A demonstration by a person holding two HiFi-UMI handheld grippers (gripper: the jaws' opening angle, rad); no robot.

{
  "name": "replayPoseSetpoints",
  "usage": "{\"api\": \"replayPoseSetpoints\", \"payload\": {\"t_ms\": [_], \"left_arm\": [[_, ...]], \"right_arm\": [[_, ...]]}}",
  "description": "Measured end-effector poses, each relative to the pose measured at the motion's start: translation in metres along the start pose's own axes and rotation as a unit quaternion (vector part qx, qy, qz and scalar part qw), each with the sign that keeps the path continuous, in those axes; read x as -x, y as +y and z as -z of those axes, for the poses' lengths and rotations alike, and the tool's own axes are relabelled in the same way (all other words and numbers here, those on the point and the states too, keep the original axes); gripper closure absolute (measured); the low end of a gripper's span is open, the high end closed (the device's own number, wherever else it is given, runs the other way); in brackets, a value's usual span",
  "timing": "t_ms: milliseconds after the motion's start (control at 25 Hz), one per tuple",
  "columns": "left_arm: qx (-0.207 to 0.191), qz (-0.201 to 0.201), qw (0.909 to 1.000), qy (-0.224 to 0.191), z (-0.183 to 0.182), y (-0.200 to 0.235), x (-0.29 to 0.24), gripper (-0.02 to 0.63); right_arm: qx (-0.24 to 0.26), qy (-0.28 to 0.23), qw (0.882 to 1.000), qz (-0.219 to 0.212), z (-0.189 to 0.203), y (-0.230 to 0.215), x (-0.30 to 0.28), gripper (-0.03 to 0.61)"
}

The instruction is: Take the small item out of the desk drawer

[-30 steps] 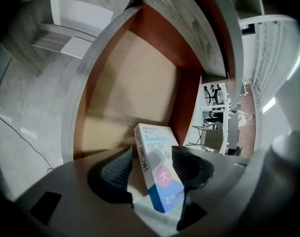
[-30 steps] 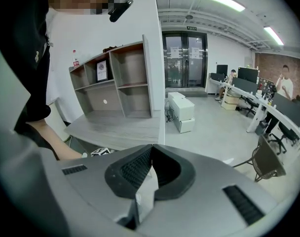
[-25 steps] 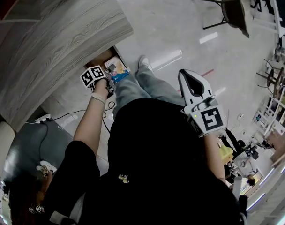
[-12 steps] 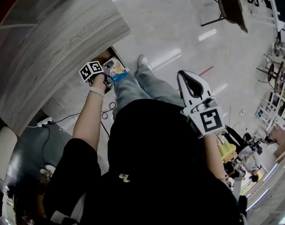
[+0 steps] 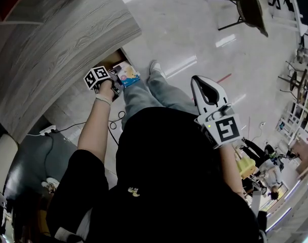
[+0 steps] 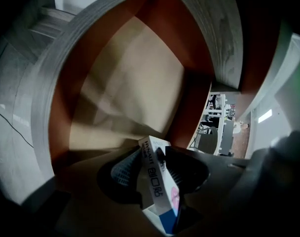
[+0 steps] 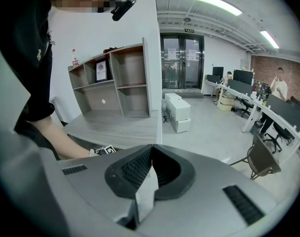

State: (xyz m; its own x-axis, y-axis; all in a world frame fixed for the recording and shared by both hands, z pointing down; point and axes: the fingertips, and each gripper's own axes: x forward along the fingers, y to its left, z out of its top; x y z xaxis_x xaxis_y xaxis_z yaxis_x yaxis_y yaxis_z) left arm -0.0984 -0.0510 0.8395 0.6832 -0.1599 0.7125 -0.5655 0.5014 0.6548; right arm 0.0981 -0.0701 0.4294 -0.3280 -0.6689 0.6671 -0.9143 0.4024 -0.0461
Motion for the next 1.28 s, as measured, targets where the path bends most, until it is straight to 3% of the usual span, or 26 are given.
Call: {"api": "replayPoseSetpoints", "payload": {"t_ms": [320, 760, 1040, 1280], "left_arm": [[0.018, 0.033, 0.9986, -0.036, 0.003, -0.014, 0.019, 0.499], [0.003, 0.069, 0.9921, -0.104, 0.0, -0.046, 0.066, 0.511], [-0.009, 0.106, 0.9834, -0.147, 0.016, -0.08, 0.11, 0.512], [-0.023, 0.146, 0.9695, -0.195, 0.023, -0.119, 0.157, 0.512]], "right_arm": [[0.007, -0.019, 1.0, -0.015, -0.002, 0.003, 0.007, 0.581], [0.017, -0.061, 0.997, -0.051, -0.016, 0.007, 0.014, 0.581], [0.03, -0.088, 0.992, -0.089, -0.033, 0.015, 0.017, 0.581], [0.044, -0.114, 0.984, -0.126, -0.052, 0.024, 0.019, 0.581]]}}
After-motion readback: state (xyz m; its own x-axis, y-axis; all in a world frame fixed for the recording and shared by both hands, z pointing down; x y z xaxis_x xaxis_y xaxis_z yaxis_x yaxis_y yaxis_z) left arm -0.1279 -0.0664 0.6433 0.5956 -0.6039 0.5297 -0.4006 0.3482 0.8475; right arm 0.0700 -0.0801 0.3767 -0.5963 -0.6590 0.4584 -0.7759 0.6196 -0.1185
